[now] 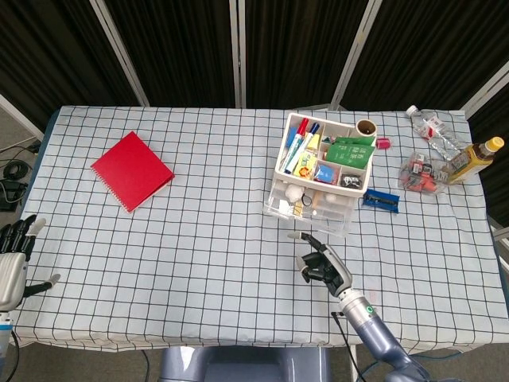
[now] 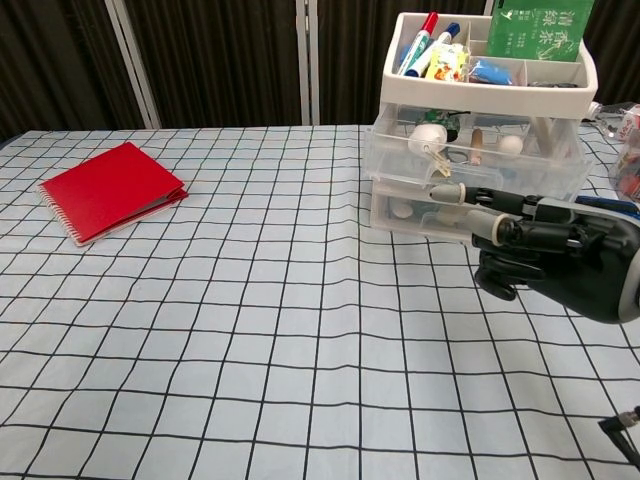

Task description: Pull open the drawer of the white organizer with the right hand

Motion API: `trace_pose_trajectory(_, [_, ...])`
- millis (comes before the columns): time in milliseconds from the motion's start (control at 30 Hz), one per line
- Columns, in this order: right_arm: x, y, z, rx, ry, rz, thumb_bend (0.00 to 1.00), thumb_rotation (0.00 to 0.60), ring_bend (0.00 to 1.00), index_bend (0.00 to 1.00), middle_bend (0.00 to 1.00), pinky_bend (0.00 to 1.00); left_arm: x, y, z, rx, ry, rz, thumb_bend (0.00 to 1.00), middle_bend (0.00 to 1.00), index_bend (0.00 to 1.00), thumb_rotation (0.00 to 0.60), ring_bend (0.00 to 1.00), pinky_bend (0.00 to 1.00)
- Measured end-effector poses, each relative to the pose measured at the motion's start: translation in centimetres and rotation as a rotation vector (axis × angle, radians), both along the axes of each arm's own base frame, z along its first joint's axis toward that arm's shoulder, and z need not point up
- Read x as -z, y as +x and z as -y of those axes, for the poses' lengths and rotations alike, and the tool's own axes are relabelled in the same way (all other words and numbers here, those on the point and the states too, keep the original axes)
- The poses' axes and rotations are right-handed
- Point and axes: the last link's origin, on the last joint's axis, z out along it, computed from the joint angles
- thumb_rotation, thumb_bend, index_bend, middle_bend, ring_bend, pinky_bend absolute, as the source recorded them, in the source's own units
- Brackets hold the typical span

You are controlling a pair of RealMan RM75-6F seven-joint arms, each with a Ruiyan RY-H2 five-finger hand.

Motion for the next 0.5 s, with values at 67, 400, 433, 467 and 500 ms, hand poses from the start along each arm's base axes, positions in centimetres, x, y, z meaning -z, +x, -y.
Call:
trace_pose_trajectory(67, [-0.2,0.0,-0.3,-0.014,-0.011,-0.001,0.49,0.600,0.96,0.29,0.95,0.79,0.0,0.0,0.0,0.001,0.001,0.000,0.00,0.00,0.00,0.600,0.00,0.00])
trace_pose_trajectory(400, [-1.8,0.3,-1.2,-0.182,-0.207,-0.236,0.43,0.600,0.93,0.20,0.92,0.78,-0.3,0.1,0.1,0.005,0.011,0.002,0.00,0.00,0.00,0.600,0.00,0.00])
trace_pose_trajectory(433, [-1.9,0.4,-1.2,-0.199,-0.230,-0.272,0.42,0.600,0.93,0.19,0.91,0.78,-0.4,0.1,0.2,0.006,0.013,0.003,0.00,0.00,0.00,0.600,0.00,0.00])
trace_pose_trajectory(467, [-2.1,0.5,-1.3,-0.222,-0.260,-0.324,0.41,0.600,0.93,0.18,0.91,0.78,-0.4,0.1,0.2,0.008,0.016,0.004,0.00,0.00,0.00,0.600,0.00,0.00])
trace_pose_trajectory(500, [-2.3,0.7,-1.3,-0.239,-0.282,-0.364,0.41,0.600,0.93,0.17,0.91,0.78,-0.5,0.2,0.3,0.011,0.021,0.004,0.00,0.00,0.00,0.600,0.00,0.00])
